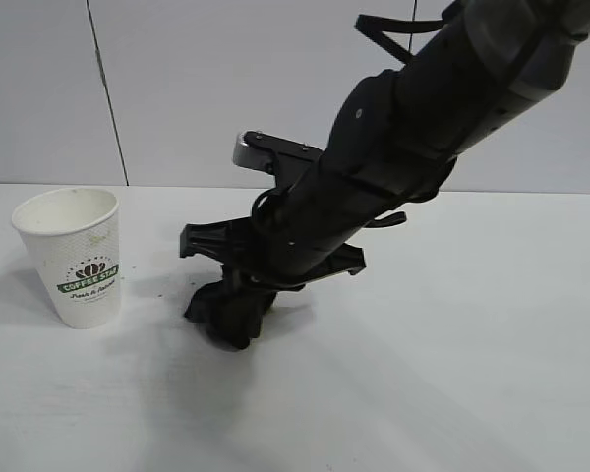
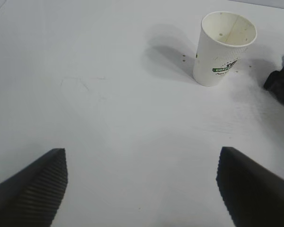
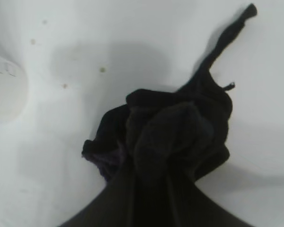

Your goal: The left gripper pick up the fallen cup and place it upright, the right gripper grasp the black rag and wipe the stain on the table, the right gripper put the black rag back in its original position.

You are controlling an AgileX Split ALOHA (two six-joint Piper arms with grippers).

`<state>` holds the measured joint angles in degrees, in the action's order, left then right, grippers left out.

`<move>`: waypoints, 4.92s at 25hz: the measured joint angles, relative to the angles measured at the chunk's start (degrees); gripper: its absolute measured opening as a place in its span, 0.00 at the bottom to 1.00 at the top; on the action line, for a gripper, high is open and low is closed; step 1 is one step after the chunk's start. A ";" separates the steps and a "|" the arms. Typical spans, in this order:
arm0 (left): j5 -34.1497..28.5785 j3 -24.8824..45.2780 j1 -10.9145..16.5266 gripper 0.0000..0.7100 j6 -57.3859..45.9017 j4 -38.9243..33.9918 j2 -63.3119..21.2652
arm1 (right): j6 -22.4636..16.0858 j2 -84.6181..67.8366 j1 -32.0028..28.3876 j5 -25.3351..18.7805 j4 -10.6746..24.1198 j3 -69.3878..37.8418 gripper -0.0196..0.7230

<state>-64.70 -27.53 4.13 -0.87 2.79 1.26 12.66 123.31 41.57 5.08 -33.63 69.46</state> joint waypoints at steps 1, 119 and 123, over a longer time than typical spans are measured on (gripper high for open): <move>0.00 0.00 0.00 0.87 -0.04 0.00 0.00 | -0.06 0.40 0.00 0.64 0.00 0.00 0.11; 0.02 0.00 0.00 0.87 -0.04 0.05 0.00 | -20.50 -108.17 -51.02 -70.34 41.52 1.69 0.85; 0.02 0.00 0.00 0.87 -0.04 0.05 0.00 | -19.00 -116.82 -51.02 -73.79 35.51 -1.51 0.85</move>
<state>-64.68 -27.53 4.13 -0.90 2.85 1.26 -6.35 6.48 -9.45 -68.71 1.89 67.96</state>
